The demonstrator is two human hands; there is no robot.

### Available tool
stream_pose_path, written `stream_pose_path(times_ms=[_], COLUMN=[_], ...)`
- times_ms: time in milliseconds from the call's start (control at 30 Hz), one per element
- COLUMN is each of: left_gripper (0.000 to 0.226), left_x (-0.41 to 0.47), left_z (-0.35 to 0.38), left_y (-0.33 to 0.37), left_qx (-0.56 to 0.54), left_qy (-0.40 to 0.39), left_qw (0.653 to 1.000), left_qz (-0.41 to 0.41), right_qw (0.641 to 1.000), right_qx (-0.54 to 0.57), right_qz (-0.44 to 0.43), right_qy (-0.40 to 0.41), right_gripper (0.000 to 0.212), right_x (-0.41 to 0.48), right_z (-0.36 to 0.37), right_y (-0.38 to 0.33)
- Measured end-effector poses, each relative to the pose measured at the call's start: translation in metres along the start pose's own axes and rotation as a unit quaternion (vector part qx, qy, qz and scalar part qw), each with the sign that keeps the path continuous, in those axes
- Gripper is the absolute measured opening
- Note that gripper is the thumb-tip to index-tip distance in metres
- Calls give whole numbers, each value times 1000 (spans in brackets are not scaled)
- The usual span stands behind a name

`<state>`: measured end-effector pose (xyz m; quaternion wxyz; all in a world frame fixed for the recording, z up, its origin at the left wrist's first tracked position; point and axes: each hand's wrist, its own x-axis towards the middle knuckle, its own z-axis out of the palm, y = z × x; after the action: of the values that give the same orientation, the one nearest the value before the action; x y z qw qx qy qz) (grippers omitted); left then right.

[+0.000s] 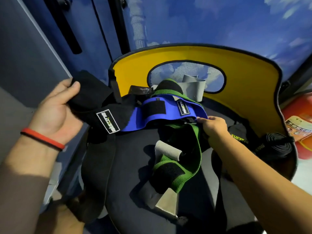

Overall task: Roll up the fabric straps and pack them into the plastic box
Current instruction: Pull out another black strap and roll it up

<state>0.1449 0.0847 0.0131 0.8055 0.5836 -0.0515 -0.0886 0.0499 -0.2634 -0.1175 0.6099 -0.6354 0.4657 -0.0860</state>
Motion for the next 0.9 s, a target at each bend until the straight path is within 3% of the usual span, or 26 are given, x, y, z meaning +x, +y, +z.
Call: stream_pose_path(times_ms=[200, 300, 367, 467, 533, 600, 667, 733, 800, 900], left_gripper=[16, 20, 17, 27, 27, 23, 22, 20, 7, 17], left_x=[-19, -23, -22, -13, -10, -10, -13, -17, -18, -14], left_z=[33, 44, 42, 28, 23, 24, 26, 29, 29, 19], left_y=[-14, -42, -64, -87, -85, -83, -83, -83, -78, -62], left_qx=[-23, 4, 178, 485, 542, 551, 541, 532, 524, 493], left_qy=[-104, -147, -139, -147, -111, -96, -104, -109, -143, -162], left_qw=[994, 986, 966, 859, 831, 828, 833, 839, 837, 847], left_qz=[-10, -76, -127, -75, -59, -45, -41, -49, -71, -111], right_qw=[998, 995, 992, 969, 924, 845, 736, 640, 617, 633], right_qx=[-40, -55, -77, -186, -264, -295, -330, -406, -472, -504], right_qz=[-49, -74, -93, -164, -270, -440, -592, -644, -612, -575], right_qy=[-16, -25, -28, 2, 48, 70, -6, -104, -147, -123], right_gripper=[29, 33, 33, 35, 40, 48, 55, 71, 89, 81], right_x=[-17, -26, -29, -35, -51, -78, -108, -124, -126, -118], right_z=[-5, -8, -10, -11, -10, -6, 7, 29, 48, 57], right_y=[-16, -19, -16, -13, -14, -21, -27, -20, -5, -1])
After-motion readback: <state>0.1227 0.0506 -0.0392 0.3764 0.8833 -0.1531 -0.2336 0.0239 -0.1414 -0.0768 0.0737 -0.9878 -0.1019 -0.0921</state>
